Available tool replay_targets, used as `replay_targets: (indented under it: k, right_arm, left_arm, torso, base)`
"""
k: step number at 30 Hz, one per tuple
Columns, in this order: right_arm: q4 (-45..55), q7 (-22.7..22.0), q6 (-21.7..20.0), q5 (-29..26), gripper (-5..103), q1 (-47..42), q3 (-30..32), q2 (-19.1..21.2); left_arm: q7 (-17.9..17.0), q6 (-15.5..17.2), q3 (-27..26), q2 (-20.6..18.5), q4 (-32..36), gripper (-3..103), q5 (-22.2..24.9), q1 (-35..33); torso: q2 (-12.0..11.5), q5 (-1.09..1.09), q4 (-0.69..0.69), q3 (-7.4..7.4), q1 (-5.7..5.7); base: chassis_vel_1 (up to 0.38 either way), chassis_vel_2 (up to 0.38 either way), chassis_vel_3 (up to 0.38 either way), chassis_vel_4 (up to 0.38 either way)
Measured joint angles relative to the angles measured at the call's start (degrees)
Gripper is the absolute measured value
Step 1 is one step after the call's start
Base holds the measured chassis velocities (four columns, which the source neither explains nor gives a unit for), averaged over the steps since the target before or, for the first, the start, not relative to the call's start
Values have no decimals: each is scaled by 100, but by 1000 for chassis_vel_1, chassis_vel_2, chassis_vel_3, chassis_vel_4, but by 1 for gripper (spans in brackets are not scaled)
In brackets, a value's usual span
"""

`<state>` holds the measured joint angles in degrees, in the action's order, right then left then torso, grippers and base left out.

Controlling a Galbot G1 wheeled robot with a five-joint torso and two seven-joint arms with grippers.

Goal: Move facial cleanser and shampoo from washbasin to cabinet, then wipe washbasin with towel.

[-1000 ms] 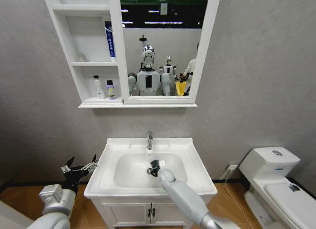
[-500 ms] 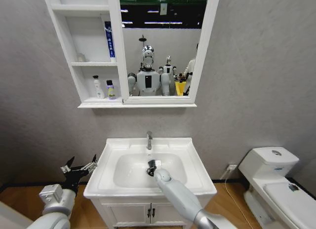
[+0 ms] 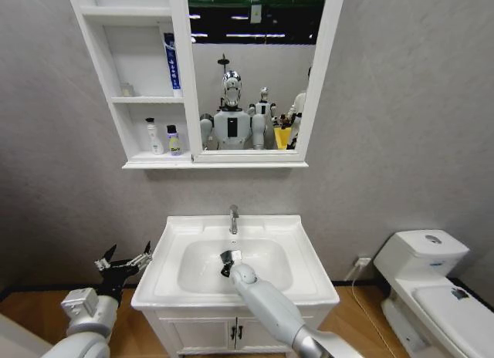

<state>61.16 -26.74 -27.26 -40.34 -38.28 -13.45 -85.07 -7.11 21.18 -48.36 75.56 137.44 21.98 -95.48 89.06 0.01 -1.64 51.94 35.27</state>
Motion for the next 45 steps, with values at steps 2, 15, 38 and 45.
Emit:
replay_targets:
  k: [2, 15, 38, 45]
  right_arm:
    - [82, -26, -6, -23, 4, -42, 2, 99]
    - [1207, -383, -377, -737, 4, -237, 122, 1119]
    - [2453, -1315, -1002, -1502, 4, -393, 475, 2546]
    - [2310, -1173, -947, -1318, 4, -592, 395, 2313]
  left_arm:
    - [0, 0, 0, 0, 0, 100, 0, 0]
    - [0, 0, 0, 0, 0, 100, 0, 0]
    - [0, 0, 0, 0, 0, 100, 0, 0]
    - [0, 0, 0, 0, 0, 100, 0, 0]
  torso:
    - [0, 0, 0, 0, 0]
    - [0, 0, -1, 0, -1]
    - [0, 1, 3, -1, -2]
    - [0, -3, -4, -1, -2]
  base:
    - [0, 0, 0, 0]
    - [0, 0, 0, 0]
    - [0, 0, 0, 0]
    - [0, 0, 0, 0]
